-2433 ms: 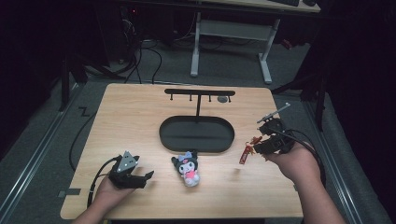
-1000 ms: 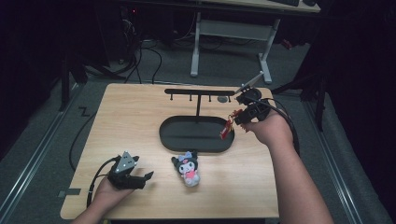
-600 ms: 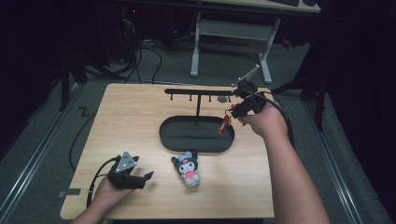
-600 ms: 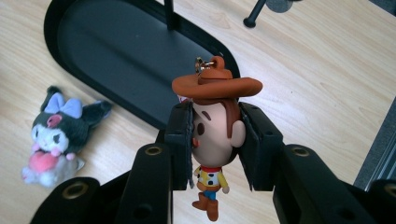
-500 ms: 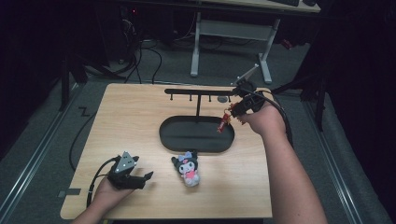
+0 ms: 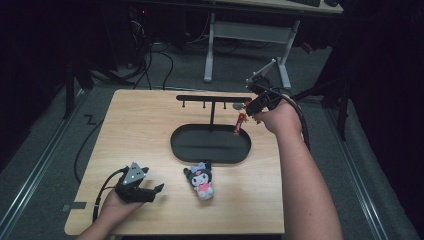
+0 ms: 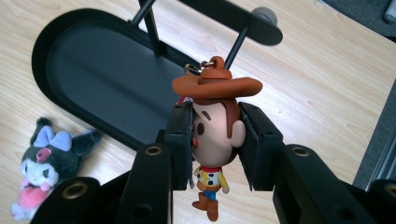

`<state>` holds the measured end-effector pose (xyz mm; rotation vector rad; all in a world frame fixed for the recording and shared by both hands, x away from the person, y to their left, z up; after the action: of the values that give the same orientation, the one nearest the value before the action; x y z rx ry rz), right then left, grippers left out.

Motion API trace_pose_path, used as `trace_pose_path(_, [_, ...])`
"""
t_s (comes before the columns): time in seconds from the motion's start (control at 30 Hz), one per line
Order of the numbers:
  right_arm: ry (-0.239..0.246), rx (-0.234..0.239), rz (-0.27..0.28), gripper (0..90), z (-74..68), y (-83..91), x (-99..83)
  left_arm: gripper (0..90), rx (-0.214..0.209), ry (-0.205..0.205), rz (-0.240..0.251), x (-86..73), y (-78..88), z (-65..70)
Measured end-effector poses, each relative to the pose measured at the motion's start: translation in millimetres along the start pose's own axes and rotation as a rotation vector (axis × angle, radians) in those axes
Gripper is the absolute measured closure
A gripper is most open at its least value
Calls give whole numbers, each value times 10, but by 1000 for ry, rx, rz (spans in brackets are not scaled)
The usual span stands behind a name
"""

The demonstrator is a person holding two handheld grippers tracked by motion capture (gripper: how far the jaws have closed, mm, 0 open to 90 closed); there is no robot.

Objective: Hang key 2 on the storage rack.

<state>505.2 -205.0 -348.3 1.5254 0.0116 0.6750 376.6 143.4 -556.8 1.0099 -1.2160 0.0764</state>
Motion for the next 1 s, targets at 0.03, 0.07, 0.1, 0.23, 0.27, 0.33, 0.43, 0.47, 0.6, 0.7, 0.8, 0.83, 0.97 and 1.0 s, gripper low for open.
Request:
trace_pose_path(0.03, [5, -1, 3, 676, 1, -8, 14, 178, 1, 1, 1, -1, -3, 0])
trace_pose_path(0.07, [3, -5, -1, 676, 3, -24, 34, 179, 1, 1, 0, -3, -4, 1])
trace_pose_path(0.1, [3, -5, -1, 676, 3, -24, 34, 179, 1, 1, 0, -4, -4, 1])
trace_pose_path(0.23, [-13, -13, 1, 676, 31, -52, 54, 178, -1, -2, 1, 2, 5, 7])
trace_pose_path(0.27, [-11, -16, -3, 676, 40, -51, 52, 178, -1, -1, 3, 4, 7, 12])
trace_pose_path(0.33, [-17, -23, 1, 676, 64, -50, 46, 179, -2, -4, 5, 7, 7, 20])
trace_pose_path(0.43, [-29, -34, 1, 675, 103, -20, 35, 178, -3, -8, 4, 6, 4, 29])
trace_pose_path(0.47, [-33, -36, 5, 676, 126, -9, 39, 179, -4, -9, 3, 5, 3, 30])
trace_pose_path(0.6, [-30, -37, -8, 675, 134, -45, 52, 178, -3, -8, 3, 6, 4, 25])
trace_pose_path(0.7, [-27, -47, -32, 675, 141, -92, 64, 179, -2, -8, 2, 6, 8, 21])
trace_pose_path(0.8, [-33, -48, -37, 675, 145, -137, 85, 179, -2, -8, 1, 4, 5, 20])
trace_pose_path(0.83, [-33, -48, -37, 675, 145, -137, 85, 179, -3, -8, 0, 3, 3, 19])
trace_pose_path(0.97, [-51, -55, -43, 675, 182, -201, 86, 179, -4, -8, 1, 4, 5, 15])
trace_pose_path(1.0, [-54, -53, -44, 674, 191, -217, 80, 179, -5, -8, 1, 5, 6, 16])
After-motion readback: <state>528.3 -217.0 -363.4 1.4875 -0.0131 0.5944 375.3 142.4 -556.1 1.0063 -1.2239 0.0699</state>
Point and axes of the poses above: each handheld gripper's, and its own axes: y roughly backward along the jaws, x roughly out of its top, z roughly to its right, the point moved 6 cm from there along -y, roughly forward along the jaws
